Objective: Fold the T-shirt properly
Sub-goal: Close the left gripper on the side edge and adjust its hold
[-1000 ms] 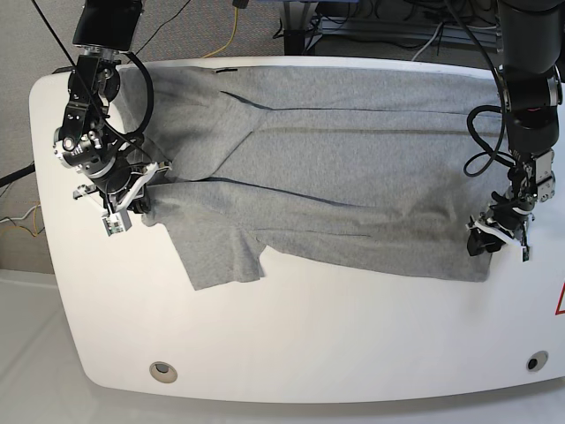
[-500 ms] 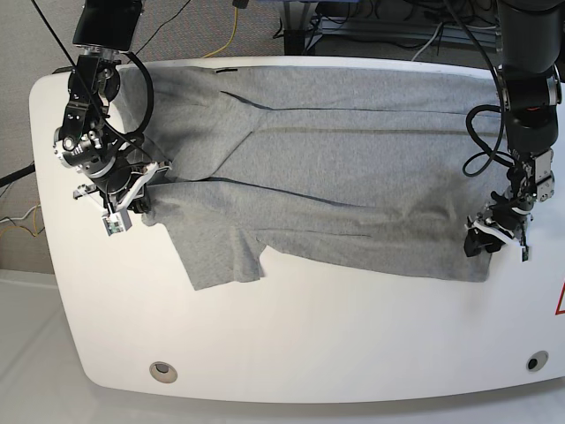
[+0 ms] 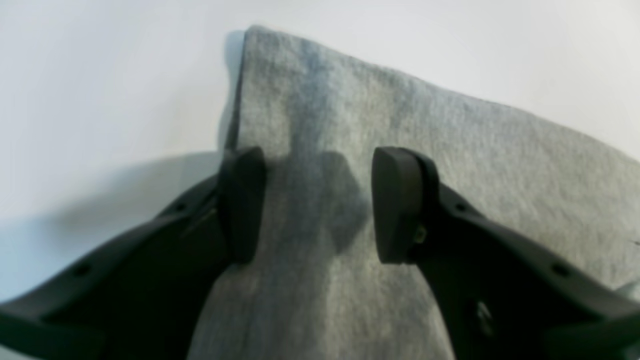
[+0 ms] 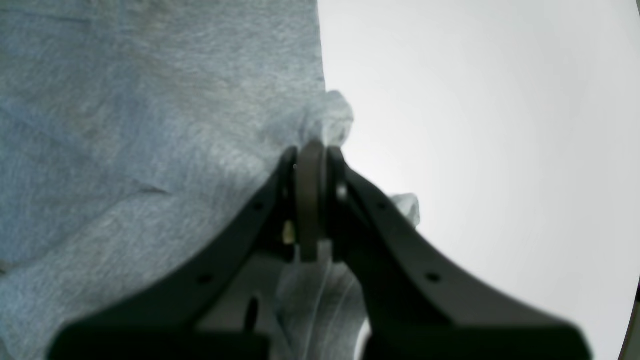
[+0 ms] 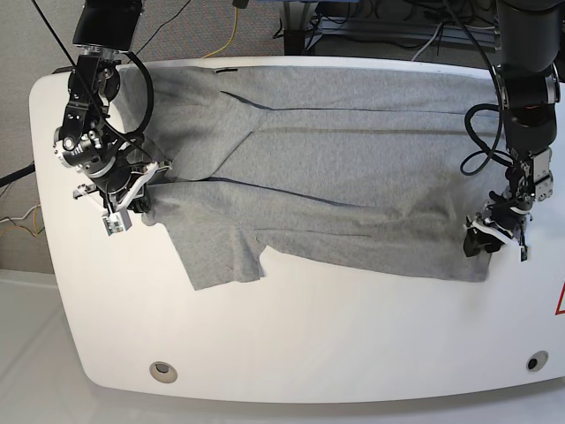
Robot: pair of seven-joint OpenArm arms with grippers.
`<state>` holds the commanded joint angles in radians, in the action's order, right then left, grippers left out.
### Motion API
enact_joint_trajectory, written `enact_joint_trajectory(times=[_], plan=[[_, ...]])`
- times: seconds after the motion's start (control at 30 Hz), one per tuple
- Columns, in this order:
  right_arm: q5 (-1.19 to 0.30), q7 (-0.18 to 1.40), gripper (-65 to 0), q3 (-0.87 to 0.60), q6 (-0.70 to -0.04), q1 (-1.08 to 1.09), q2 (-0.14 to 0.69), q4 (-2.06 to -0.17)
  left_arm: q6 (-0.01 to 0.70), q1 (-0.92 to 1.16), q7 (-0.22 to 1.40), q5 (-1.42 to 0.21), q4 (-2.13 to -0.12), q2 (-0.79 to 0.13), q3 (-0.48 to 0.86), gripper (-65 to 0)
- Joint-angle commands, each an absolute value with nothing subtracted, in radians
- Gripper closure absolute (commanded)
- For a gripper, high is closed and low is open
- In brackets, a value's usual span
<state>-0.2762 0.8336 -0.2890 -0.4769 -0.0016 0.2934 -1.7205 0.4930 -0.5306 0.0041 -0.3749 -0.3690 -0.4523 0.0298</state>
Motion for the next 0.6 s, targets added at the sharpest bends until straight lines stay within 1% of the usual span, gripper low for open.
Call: enact_joint_trajectory(times=[0.13,0.2,0.4,0.53,0.6], plan=[[-0.277,0.834,-1.8,-0.289,-0.477,-0.002,0.294,-1.721,0.481,-0.53,0.005,-0.377,-0.368,-0.452,0.029,-31.4],[-0.278,0.833,-1.7,-0.289,-0.476,-0.003,0.293,-1.72,0.49,-0.53,0.005,-0.377,-0.368,-0.452,0.029,-31.2],[-0.279,0.826,-1.8,-0.288,-0.477,0.001,0.296,-1.717,0.549,-0.527,-0.008,-0.406,-0.375,-0.456,0.018,-30.2],[-0.281,0.827,-1.7,-0.287,-0.477,0.001,0.297,-1.718,0.564,-0.526,-0.009,-0.419,-0.378,-0.456,0.017,-29.8],[-0.28,0.825,-1.7,-0.288,-0.476,-0.002,0.295,-1.717,0.582,-0.528,-0.008,-0.416,-0.376,-0.458,0.01,-30.7]])
